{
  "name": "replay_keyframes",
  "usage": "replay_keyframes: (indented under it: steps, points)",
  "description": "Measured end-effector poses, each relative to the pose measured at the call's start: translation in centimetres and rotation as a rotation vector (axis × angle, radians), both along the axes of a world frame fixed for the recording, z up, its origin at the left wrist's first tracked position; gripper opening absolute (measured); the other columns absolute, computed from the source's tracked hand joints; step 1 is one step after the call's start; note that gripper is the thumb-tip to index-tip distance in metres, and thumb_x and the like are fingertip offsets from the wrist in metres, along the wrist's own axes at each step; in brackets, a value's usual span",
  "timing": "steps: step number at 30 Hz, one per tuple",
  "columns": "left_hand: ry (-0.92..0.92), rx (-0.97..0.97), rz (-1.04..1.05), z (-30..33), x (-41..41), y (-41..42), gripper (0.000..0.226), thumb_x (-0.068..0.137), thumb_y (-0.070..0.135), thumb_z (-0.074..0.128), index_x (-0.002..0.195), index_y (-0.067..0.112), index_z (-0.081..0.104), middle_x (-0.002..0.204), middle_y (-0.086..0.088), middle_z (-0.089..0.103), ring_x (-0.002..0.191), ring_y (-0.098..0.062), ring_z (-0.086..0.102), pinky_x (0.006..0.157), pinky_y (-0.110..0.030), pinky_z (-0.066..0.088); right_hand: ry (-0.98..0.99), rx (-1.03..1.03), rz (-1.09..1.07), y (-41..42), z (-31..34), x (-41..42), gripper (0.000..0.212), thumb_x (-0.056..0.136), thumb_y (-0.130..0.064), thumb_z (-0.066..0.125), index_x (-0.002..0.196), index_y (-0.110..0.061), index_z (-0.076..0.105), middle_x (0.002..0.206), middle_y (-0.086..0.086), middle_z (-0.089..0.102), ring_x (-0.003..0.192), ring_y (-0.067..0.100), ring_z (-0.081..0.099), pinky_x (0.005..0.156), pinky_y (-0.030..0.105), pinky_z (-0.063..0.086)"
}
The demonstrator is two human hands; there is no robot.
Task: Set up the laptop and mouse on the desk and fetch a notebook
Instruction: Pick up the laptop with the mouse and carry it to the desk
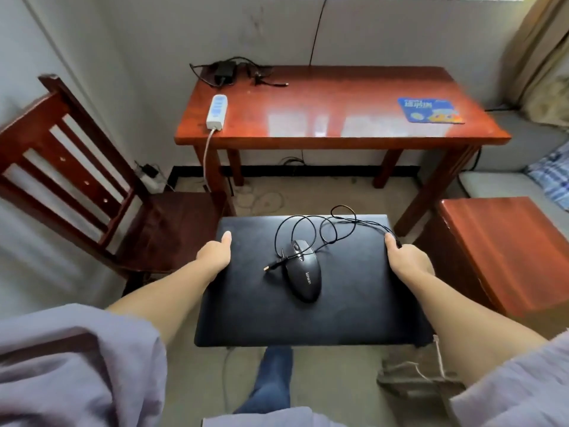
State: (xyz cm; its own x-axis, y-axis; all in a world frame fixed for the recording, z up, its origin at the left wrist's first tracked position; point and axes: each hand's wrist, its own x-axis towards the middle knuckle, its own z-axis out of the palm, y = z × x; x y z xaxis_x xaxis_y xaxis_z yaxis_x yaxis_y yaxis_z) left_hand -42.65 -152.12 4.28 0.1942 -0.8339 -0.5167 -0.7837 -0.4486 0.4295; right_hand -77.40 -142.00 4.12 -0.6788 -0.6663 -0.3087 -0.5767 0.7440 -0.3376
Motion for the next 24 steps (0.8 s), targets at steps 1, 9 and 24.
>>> replay_keyframes:
  steps: [1,9,24]
  points:
    - [0.008,-0.009,-0.022,0.4,-1.2,-2.7,0.070,0.099,0.049,0.021,0.129,-0.010,0.046,0.137,-0.026,0.049,0.127,-0.039,0.044,0.105,-0.038,0.033,0.002,-0.014,-0.017,-2.0,0.3,-1.1,0.078,0.088,-0.064,0.020,0.111,-0.001,0.059,0.120,0.022,0.060,0.112,0.038,0.054,0.087,0.039,0.042]
    - [-0.002,-0.060,-0.211,3.8,-12.3,-21.9,0.072,0.098,0.049,0.020,0.124,-0.010,0.051,0.134,-0.026,0.052,0.123,-0.040,0.048,0.102,-0.038,0.037,0.009,-0.014,-0.166,-15.8,2.8,-10.6,0.079,0.088,-0.064,0.017,0.115,-0.001,0.057,0.125,0.022,0.057,0.115,0.038,0.051,0.090,0.041,0.041]
    - [0.049,-0.032,-0.027,2.8,-31.1,-48.8,0.072,0.097,0.052,0.022,0.130,-0.007,0.046,0.138,-0.025,0.048,0.125,-0.040,0.046,0.101,-0.039,0.038,0.049,0.003,-0.027,-47.4,4.1,-30.8,0.076,0.090,-0.061,0.017,0.116,0.000,0.055,0.121,0.024,0.058,0.111,0.038,0.053,0.084,0.039,0.040]
